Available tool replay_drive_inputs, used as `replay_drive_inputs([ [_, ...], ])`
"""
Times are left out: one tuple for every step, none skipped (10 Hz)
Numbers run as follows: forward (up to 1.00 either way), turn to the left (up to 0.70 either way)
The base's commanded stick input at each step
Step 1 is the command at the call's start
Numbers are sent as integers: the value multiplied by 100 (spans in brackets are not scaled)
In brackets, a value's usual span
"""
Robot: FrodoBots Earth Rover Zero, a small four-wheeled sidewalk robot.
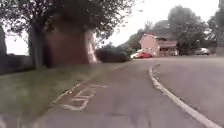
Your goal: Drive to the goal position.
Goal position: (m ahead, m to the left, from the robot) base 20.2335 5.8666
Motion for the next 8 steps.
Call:
replay_drive_inputs([
  [100,0],
  [100,0],
  [100,0],
  [100,0],
  [100,0],
  [100,0],
  [100,0],
  [100,0],
])
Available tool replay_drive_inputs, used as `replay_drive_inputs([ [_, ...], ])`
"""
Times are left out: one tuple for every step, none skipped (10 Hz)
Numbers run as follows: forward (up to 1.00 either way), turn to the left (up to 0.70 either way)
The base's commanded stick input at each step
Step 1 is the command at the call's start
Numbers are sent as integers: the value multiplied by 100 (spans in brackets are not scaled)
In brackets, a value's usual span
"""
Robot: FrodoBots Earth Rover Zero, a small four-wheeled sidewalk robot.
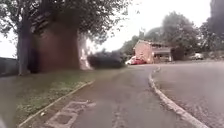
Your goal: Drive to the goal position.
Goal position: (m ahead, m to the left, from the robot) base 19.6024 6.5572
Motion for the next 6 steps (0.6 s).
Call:
replay_drive_inputs([
  [100,0],
  [1,0],
  [100,0],
  [100,0],
  [100,0],
  [100,0],
])
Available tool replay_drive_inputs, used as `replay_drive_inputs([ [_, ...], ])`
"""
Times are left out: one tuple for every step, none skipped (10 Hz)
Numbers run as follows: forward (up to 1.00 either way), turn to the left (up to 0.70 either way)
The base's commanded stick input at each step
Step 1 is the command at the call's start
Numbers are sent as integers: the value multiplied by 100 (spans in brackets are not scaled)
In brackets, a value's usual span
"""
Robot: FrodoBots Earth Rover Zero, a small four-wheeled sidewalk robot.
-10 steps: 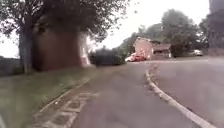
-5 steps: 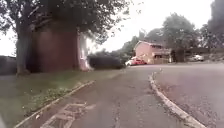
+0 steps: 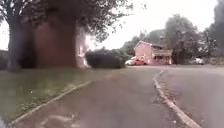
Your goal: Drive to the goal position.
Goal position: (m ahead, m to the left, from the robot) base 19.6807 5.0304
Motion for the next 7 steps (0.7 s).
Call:
replay_drive_inputs([
  [100,0],
  [100,0],
  [2,0],
  [100,0],
  [100,0],
  [100,0],
  [100,0],
])
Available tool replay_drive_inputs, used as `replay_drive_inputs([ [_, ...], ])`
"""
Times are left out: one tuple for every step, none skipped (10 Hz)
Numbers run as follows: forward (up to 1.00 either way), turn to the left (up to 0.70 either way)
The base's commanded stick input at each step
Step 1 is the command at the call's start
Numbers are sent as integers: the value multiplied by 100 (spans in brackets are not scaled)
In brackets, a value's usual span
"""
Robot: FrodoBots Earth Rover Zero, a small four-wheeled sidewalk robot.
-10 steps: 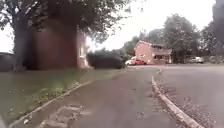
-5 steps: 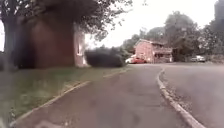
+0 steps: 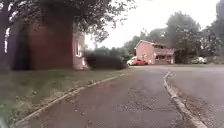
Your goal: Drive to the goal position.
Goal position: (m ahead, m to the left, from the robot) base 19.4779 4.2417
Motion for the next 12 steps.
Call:
replay_drive_inputs([
  [100,0],
  [100,0],
  [100,0],
  [100,0],
  [100,0],
  [100,0],
  [100,0],
  [100,-5],
  [100,-40],
  [100,-40],
  [100,-40],
  [100,-40],
])
